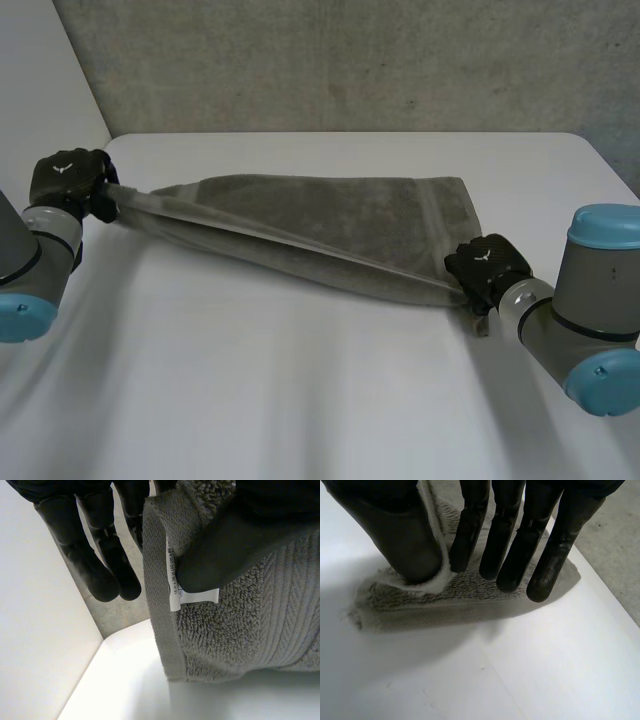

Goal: Fold the towel.

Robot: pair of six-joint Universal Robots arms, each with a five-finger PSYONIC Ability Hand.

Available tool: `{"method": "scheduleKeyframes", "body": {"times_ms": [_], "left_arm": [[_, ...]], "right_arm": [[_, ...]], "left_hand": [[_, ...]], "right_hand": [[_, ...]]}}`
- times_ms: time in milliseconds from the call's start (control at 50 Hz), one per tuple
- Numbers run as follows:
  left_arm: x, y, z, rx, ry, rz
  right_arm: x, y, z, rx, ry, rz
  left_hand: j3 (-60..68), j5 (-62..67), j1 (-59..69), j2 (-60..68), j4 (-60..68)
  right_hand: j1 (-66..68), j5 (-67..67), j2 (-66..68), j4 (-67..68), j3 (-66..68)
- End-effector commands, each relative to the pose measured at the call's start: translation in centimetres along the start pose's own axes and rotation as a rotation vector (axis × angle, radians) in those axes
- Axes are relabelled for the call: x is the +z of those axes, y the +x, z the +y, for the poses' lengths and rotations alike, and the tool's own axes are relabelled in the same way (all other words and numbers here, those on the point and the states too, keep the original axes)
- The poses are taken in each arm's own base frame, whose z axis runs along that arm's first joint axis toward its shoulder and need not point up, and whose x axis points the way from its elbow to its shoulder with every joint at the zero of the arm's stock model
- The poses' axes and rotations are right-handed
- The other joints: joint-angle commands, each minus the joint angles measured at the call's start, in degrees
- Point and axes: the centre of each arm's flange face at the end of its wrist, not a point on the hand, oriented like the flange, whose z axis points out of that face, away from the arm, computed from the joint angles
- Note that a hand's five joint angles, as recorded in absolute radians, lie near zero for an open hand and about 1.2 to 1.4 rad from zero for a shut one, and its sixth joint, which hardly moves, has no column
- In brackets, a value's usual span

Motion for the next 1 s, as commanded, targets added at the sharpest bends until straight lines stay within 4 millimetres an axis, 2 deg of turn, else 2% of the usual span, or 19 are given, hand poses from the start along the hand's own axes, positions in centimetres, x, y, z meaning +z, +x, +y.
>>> {"method": "scheduleKeyframes", "body": {"times_ms": [20,200,240,280,360,420,440,500,580,680,740,760,820,900,920,940,960,980,1000], "left_arm": [[0.1,-0.4,-0.2,-0.003,0.006,-0.012],[-0.1,-0.3,-0.4,-0.004,0.008,-0.009],[-0.1,-0.3,-0.4,-0.004,0.006,-0.01],[-0.1,-0.3,-0.4,-0.006,0.005,-0.012],[-0.2,-0.4,-0.5,-0.006,0.002,-0.01],[-0.9,-0.3,-1.1,-0.006,0.0,-0.002],[-0.9,-0.3,-1.1,-0.006,0.0,-0.002],[-2.6,-0.1,-1.7,-0.003,-0.027,0.007],[-4.1,0.0,-2.2,-0.003,-0.04,0.013],[-7.4,-0.1,-3.6,-0.002,-0.052,0.016],[-8.6,-0.7,-3.9,-0.006,-0.062,0.022],[-8.9,-1.1,-3.9,-0.011,-0.071,0.027],[-9.1,-1.2,-3.4,-0.02,-0.093,0.057],[-8.9,-0.9,-2.4,-0.031,-0.126,0.084],[-8.9,-0.9,-2.4,-0.031,-0.126,0.084],[-8.5,-0.7,-1.0,-0.034,-0.169,0.09],[-8.5,-0.7,-1.0,-0.035,-0.17,0.09],[-8.0,-0.2,0.5,-0.035,-0.218,0.103],[-7.6,0.5,1.6,-0.036,-0.252,0.122]], "right_arm": [[0.2,0.4,-0.4,0.034,0.008,0.018],[0.3,0.6,-0.8,0.077,0.011,0.024],[0.4,0.6,-0.7,0.085,0.009,0.024],[0.3,0.9,-0.7,0.081,-0.008,0.023],[-0.1,1.4,-1.0,0.083,-0.039,0.025],[-2.4,4.2,-3.8,0.064,0.011,0.096],[-2.5,4.3,-3.8,0.063,0.012,0.096],[-5.5,7.2,-6.1,0.014,0.054,0.171],[-7.4,7.7,-7.0,-0.013,0.049,0.156],[-10.7,8.2,-8.0,-0.068,0.012,0.097],[-10.7,8.2,-8.0,-0.068,0.012,0.097],[-12.3,9.3,-9.0,-0.144,0.026,0.103],[-12.3,10.0,-9.6,-0.185,0.037,0.118],[-10.8,10.0,-8.9,-0.188,0.012,0.084],[-8.9,9.3,-8.0,-0.186,-0.022,0.036],[-8.8,9.3,-8.0,-0.186,-0.022,0.036],[-7.2,8.9,-7.4,-0.188,-0.042,0.01],[-7.2,8.9,-7.4,-0.188,-0.043,0.01],[-5.3,8.2,-6.9,-0.199,-0.053,-0.024]], "left_hand": [[-8.88,-16.57,-5.56,-6.35,-7.37],[-8.88,-16.57,-5.56,-6.35,-7.37],[-8.88,-16.57,-5.56,-6.35,-7.37],[-8.88,-16.57,-5.56,-6.35,-7.37],[-8.88,-16.57,-5.56,-6.35,-7.37],[-8.88,-16.57,-5.56,-6.35,-7.37],[-8.88,-16.57,-5.56,-6.35,-7.37],[-8.88,-16.57,-5.56,-6.35,-7.37],[-8.88,-16.57,-5.56,-6.35,-7.37],[-8.88,-16.57,-5.56,-6.35,-7.37],[-8.88,-16.57,-5.56,-6.35,-7.37],[-8.88,-16.57,-5.56,-6.35,-7.37],[-8.88,-16.57,-5.56,-6.35,-7.37],[-8.88,-16.57,-5.56,-6.35,-7.37],[-8.88,-16.57,-5.56,-6.35,-7.37],[-8.88,-16.57,-5.56,-6.35,-7.37],[-8.88,-16.57,-5.56,-6.35,-7.37],[-8.88,-16.57,-5.56,-6.35,-7.37],[-8.88,-16.57,-5.56,-6.35,-7.37]], "right_hand": [[-1.0,-1.95,-2.34,-1.93,-1.54],[3.02,2.07,1.69,2.09,2.49],[7.75,6.8,6.41,6.82,7.21],[28.44,27.49,27.1,27.51,27.9],[28.55,27.6,27.21,27.62,28.01],[28.55,27.6,27.21,27.62,28.01],[28.55,27.6,27.21,27.62,28.01],[28.55,27.6,27.21,27.62,28.01],[28.55,27.6,27.21,27.62,28.01],[28.55,27.6,27.21,27.62,28.01],[28.55,27.6,27.21,27.62,28.01],[28.55,27.6,27.21,27.62,28.01],[28.55,27.6,27.21,27.62,28.01],[28.55,27.6,27.21,27.62,28.01],[28.55,27.6,27.21,27.62,28.01],[28.55,27.6,27.21,27.62,28.01],[28.55,27.6,27.21,27.62,28.01],[28.55,27.6,27.21,27.62,28.01],[28.55,27.6,27.21,27.62,28.01]]}}
